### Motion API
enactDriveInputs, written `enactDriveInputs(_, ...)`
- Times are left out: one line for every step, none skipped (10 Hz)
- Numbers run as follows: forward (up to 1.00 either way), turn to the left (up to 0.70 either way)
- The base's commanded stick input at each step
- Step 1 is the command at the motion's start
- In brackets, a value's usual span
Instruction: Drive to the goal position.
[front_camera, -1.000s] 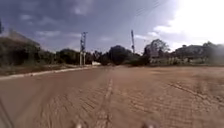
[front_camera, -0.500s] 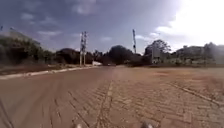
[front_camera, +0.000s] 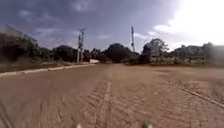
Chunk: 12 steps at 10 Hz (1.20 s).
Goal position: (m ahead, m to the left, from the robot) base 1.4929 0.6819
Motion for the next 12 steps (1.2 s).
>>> enactDriveInputs(0.7,-0.3)
enactDriveInputs(0.7,-0.25)
enactDriveInputs(0.7,-0.19)
enactDriveInputs(0.7,-0.14)
enactDriveInputs(0.7,-0.09)
enactDriveInputs(0.7,-0.03)
enactDriveInputs(0.7,0.0)
enactDriveInputs(0.7,0.0)
enactDriveInputs(0.7,0.0)
enactDriveInputs(0.7,0.0)
enactDriveInputs(0.7,0.0)
enactDriveInputs(0.7,0.0)
